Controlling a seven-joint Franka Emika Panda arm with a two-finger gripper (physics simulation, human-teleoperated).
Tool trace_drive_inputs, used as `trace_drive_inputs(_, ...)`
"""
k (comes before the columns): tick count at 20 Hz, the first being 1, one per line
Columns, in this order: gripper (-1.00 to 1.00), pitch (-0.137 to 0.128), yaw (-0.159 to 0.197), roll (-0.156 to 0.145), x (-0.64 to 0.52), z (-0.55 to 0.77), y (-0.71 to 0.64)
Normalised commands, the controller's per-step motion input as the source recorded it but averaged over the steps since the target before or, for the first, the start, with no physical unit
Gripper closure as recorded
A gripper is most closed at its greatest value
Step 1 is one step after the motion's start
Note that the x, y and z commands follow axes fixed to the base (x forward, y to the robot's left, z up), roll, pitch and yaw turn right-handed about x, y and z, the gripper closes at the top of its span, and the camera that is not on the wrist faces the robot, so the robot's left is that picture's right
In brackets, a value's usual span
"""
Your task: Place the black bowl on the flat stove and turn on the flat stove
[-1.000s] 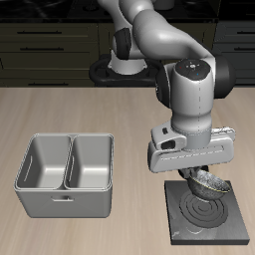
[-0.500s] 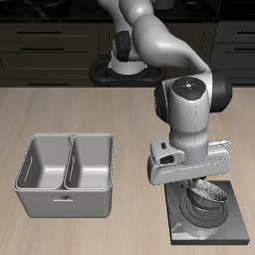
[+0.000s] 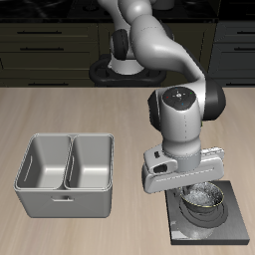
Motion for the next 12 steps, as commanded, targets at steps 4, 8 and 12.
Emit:
trace_drive_inputs(4, -1.0, 0.016, 0.082, -0.052, -0.07, 0.03, -0.01)
trace_drive_inputs(8, -1.0, -0.033, -0.024, 0.071, -0.11, 0.15, 0.1)
trace_drive_inputs(12, -1.0, -0.025, -0.02, 0.037, -0.1, 0.19, 0.07)
